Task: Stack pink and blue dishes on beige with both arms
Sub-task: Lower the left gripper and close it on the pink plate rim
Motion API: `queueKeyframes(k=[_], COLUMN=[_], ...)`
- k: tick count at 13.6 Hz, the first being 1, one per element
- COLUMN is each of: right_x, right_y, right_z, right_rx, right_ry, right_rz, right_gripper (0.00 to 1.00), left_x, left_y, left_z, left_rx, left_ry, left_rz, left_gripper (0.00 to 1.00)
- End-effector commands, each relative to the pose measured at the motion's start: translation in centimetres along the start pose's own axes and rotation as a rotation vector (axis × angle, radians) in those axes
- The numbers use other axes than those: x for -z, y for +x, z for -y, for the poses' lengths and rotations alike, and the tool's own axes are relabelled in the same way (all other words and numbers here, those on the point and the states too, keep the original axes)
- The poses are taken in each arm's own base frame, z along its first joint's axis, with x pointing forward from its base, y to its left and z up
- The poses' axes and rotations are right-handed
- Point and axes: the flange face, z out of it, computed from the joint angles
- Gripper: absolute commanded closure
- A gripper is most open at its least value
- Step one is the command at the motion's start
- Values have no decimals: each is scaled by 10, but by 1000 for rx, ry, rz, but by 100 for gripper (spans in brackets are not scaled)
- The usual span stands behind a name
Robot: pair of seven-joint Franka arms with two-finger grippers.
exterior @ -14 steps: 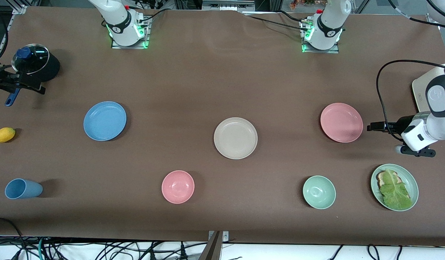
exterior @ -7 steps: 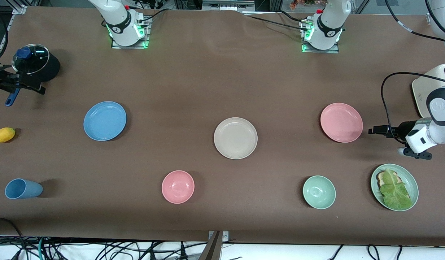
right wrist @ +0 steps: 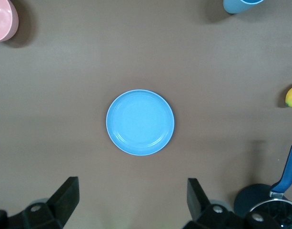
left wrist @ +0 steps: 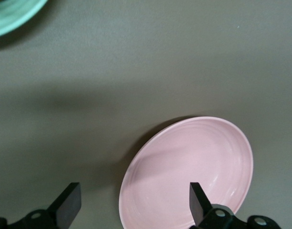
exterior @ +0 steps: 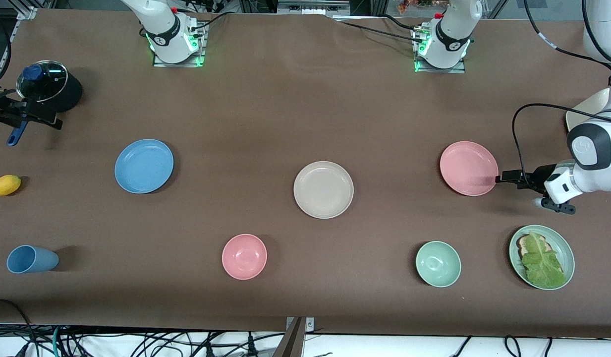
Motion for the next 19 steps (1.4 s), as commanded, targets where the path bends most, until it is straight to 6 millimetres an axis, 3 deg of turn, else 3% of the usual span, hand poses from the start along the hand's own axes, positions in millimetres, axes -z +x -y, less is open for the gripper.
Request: queueKeyframes(k=[1,9,13,19], right_x=[8,8,8,8], right_y=[-3,-3,-3,-3], right_z=[-1,-1,-1,-1], right_rx=[3,3,3,3], right_ry=[4,5,5,5], right_rz=[-1,1,1,1], right_gripper=[0,0,0,0], left_x=[-8,-35,-50,-60], left_y=[-14,-32,-56,-64], left_z=[7,9,8,11], left_rx=[-24,-10,-17,-6], left_ry=[-25,-48,-50,-79], left_rz=[-40,-44,-96,-118], left_gripper=[0,0,0,0])
